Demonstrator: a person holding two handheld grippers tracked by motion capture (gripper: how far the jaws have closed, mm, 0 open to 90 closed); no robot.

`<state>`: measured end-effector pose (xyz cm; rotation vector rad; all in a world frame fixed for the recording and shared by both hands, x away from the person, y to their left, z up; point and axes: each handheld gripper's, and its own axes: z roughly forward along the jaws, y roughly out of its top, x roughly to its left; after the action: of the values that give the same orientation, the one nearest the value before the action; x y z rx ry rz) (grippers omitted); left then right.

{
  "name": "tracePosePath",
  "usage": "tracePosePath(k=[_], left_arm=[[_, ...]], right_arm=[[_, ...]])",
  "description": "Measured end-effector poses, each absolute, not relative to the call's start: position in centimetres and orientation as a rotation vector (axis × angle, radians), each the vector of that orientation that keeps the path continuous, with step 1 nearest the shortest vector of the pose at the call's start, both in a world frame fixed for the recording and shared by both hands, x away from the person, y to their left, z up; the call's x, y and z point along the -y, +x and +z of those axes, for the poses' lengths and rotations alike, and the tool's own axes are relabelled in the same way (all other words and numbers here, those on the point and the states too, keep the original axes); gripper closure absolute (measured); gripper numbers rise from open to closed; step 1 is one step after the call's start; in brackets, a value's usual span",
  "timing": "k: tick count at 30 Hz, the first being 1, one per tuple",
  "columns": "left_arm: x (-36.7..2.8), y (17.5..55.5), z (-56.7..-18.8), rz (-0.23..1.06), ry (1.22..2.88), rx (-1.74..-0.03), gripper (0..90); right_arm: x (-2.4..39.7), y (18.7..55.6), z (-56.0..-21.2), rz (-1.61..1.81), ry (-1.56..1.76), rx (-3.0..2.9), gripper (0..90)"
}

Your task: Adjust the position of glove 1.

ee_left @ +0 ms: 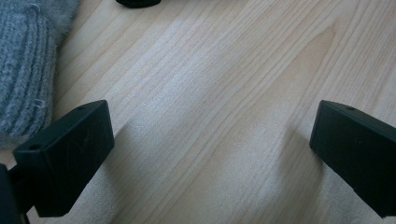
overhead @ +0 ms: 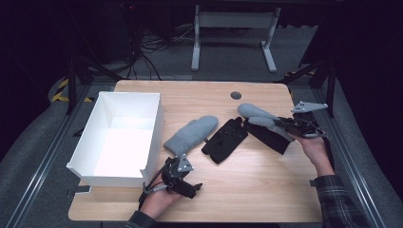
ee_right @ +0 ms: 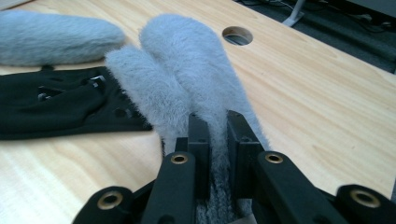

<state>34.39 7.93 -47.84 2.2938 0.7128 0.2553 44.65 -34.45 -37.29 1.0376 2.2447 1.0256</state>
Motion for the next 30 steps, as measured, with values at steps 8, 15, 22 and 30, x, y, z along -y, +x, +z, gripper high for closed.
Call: tracePosePath(k=[8,15,22,30], left_arm=[[-7.9,34.4,-47.8,0.255,2.294,-0.713,0.2],[-7.9,34.4,-47.8,0.255,2.292,-0.716,0.2],[-7.9,34.4,-47.8,0.255,2.292,-0.716,0.2],[-7.9,34.4,-47.8,0.255,2.292,-0.715,0.2]], right_arm=[[34.2,41.1,-37.7,1.061,1.021,-2.262,82.7],[33.7,38.5,-38.5,1.087,0.993,-2.301,82.7],[33.1,36.0,-39.7,1.084,0.972,-2.358,82.7],[32.9,33.7,-40.9,1.072,0.978,-2.406,82.7]])
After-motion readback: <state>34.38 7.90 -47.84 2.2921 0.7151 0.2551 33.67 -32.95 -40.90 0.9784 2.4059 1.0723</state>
